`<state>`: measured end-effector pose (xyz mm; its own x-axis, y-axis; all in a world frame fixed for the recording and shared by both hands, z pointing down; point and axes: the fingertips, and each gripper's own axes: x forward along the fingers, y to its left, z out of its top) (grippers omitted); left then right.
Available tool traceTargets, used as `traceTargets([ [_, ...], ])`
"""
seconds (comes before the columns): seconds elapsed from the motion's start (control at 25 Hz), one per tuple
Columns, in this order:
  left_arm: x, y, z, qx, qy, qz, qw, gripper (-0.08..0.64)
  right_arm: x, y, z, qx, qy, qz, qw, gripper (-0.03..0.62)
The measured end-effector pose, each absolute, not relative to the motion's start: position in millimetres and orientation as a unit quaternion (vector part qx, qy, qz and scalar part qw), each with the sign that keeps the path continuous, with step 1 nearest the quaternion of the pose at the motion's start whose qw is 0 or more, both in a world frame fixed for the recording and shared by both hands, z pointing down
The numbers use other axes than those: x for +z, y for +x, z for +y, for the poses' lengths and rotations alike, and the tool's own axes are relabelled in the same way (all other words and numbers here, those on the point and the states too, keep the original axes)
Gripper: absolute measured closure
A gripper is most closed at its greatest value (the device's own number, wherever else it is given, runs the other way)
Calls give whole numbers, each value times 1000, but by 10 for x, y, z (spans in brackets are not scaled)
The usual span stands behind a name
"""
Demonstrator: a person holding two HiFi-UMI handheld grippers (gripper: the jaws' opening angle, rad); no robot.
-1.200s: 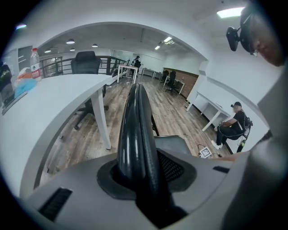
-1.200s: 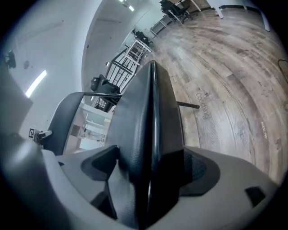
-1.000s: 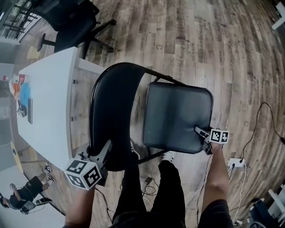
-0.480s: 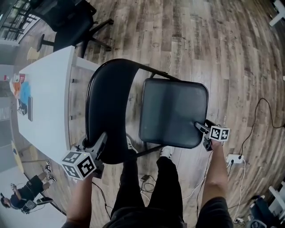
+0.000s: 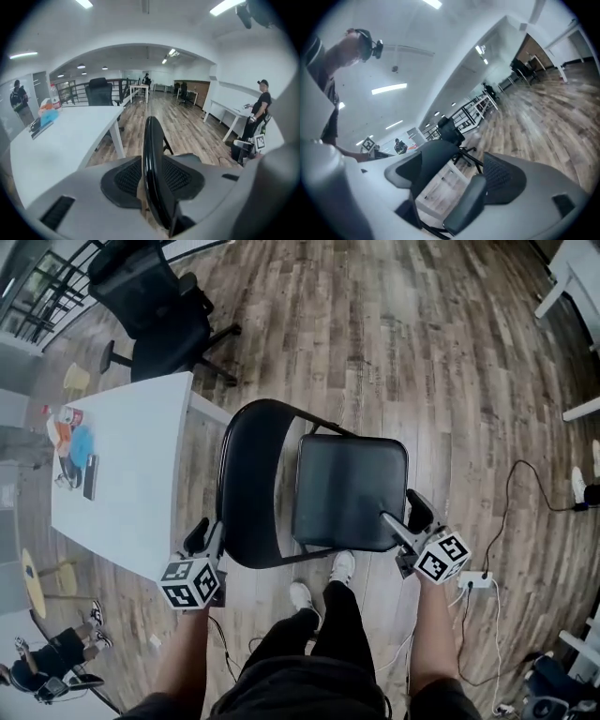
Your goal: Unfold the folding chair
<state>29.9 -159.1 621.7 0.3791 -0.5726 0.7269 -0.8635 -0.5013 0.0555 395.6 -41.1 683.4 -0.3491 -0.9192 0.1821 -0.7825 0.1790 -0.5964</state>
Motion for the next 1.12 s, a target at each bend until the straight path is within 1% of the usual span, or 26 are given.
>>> traceTargets([
  [0.04, 6054, 358, -1610, 304, 814, -449, 208, 437, 6503, 3831, -431, -278, -560, 774, 103, 172],
  [0.08, 5877, 437, -1596, 276, 829, -445, 194, 484, 6215, 3701, -419, -243, -564, 784, 87, 175],
  [0.12, 5695, 529, -1548, 251, 845, -436, 179, 512, 5965, 3571, -378, -209, -572, 791, 63, 191],
  [0.16, 5525, 624, -1476, 229, 860, -425, 164, 535, 5742, 3455, -319, -176, -584, 792, 37, 229],
  [0.2, 5383, 703, -1389, 213, 872, -413, 153, 554, 5535, 3349, -251, -144, -600, 787, 13, 314],
  [0.32, 5114, 718, -1085, 189, 890, -388, 149, 555, 5050, 3033, -31, -77, -650, 756, -32, 495],
  [0.36, 5048, 670, -967, 179, 893, -381, 157, 555, 4975, 2926, 42, -70, -664, 743, -45, 546],
  [0.4, 4985, 615, -829, 168, 898, -372, 166, 555, 4947, 2813, 127, -71, -676, 731, -58, 575],
  [0.48, 4868, 503, -486, 149, 909, -348, 174, 555, 4930, 2560, 372, -88, -698, 706, -76, 577],
  [0.6, 4748, 389, 72, 135, 925, -315, 166, 555, 4775, 2168, 875, -101, -731, 669, -89, 578],
  [0.76, 4668, 247, 683, 129, 930, -298, 170, 555, 4653, 1588, 1480, -93, -736, 658, -127, 578],
  [0.88, 4573, 143, 999, 121, 935, -291, 162, 555, 4511, 1244, 1686, -66, -721, 673, -154, 578],
  [1.12, 4255, 105, 1545, 94, 940, -296, 144, 555, 4142, 1174, 1971, -35, -725, 675, -133, 578],
])
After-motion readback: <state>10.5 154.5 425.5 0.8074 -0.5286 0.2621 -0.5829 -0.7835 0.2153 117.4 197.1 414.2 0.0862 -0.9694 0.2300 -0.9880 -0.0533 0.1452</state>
